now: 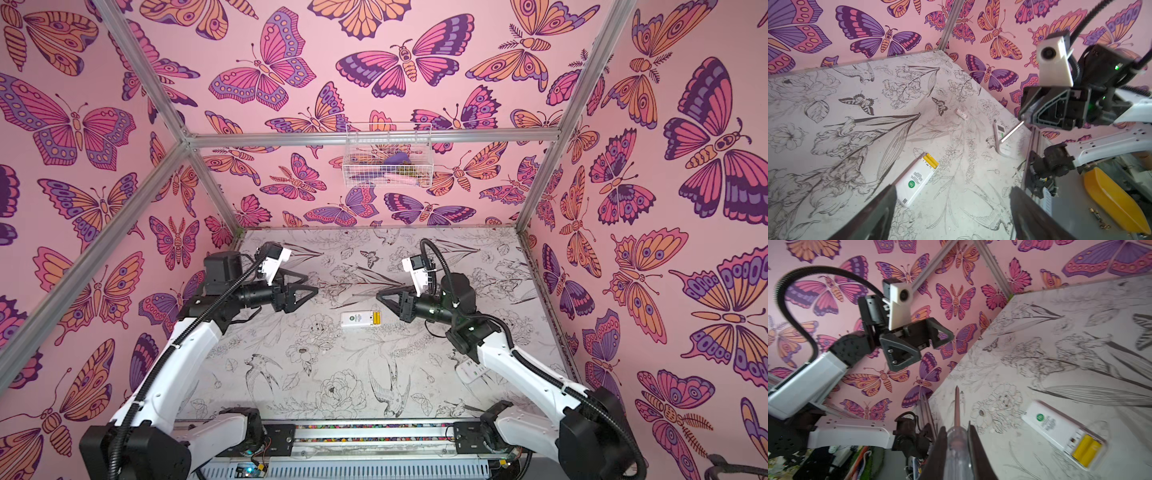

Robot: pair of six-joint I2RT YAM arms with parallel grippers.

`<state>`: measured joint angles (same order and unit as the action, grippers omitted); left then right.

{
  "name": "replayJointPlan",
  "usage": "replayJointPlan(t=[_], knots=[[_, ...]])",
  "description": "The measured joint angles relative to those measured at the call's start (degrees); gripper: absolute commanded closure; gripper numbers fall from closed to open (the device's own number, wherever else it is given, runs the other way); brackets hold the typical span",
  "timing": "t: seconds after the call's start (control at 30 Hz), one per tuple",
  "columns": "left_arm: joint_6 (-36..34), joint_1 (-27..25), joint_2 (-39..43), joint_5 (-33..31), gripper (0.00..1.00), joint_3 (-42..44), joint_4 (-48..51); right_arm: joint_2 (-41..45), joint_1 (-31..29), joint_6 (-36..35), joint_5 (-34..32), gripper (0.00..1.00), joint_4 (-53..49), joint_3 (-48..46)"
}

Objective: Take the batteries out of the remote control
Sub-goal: 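Grasp the opened white remote with the left gripper while the right gripper approaches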

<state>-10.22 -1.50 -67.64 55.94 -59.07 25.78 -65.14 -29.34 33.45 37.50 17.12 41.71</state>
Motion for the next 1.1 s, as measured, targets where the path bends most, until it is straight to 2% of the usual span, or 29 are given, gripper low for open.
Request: replayJointPlan(t=[0.2,0.37,0.5,0.77,1.1], knots=[[-12.2,-2.2,-9.9,-4.7,0.07,-3.8,4.0,-2.2,3.8,-8.4,-2.5,1.00,-18.0,6.1],[-21.0,-5.6,-16.8,-9.1,0.06,-5.2,6.6,-5.6,3.8,-12.3,-3.2,1.00,-25.9,10.8],[-28.1,-9.3,-21.4,-12.6,0.00,-6.3,8.4,-7.4,3.8,-15.0,-3.8,1.00,-29.8,11.1],[-38.8,-17.0,-31.5,-17.9,0.00,-9.0,9.8,-7.5,3.8,-28.2,-7.6,1.00,-35.8,11.1],[-44.9,-21.6,-40.2,-23.2,0.00,-14.2,9.6,0.3,3.8,-39.4,-10.5,1.00,-36.8,5.6]])
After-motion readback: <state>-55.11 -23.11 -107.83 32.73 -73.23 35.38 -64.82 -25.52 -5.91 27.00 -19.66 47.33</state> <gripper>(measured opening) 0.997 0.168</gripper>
